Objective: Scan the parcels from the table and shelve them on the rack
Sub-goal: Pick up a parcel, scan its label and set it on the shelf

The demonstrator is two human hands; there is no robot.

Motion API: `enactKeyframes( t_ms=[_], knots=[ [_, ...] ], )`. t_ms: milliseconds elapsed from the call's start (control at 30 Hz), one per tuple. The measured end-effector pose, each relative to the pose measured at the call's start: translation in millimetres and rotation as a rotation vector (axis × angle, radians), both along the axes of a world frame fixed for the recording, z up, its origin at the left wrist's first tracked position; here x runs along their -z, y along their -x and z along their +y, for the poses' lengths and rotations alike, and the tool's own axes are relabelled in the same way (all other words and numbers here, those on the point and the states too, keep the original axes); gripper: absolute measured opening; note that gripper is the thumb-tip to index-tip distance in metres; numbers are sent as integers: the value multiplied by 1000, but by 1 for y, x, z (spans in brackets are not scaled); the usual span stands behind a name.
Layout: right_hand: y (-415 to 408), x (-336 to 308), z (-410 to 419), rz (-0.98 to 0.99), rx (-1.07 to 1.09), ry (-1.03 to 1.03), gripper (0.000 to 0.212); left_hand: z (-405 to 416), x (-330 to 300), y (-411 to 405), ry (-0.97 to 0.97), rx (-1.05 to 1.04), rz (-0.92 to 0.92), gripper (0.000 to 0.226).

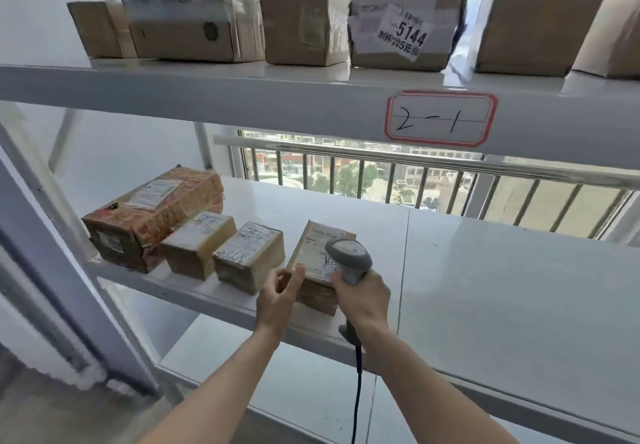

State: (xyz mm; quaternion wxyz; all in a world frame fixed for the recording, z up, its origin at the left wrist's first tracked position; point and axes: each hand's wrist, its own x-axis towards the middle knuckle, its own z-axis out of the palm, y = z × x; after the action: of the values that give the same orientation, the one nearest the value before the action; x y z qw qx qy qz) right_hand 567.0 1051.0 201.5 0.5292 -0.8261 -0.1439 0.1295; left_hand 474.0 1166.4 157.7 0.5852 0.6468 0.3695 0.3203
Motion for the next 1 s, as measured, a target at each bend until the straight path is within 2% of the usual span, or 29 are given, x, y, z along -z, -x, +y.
enactKeyframes(
  t_ms=[133,200,433,667,1000],
  knots=[
    [6,3,17,0,37,16,24,17,9,2,4,41,44,41],
    [8,3,23,-8,48,23,25,22,13,3,-2,37,69,36],
    [11,3,36,-22,94,73,21,30,14,0,-51,39,154,40],
    [14,2,39,-9,127,69,20,29,16,-2,-14,53,148,46],
    [13,4,40,-28,143,83,31,26,12,-2,-35,60,150,59]
  ],
)
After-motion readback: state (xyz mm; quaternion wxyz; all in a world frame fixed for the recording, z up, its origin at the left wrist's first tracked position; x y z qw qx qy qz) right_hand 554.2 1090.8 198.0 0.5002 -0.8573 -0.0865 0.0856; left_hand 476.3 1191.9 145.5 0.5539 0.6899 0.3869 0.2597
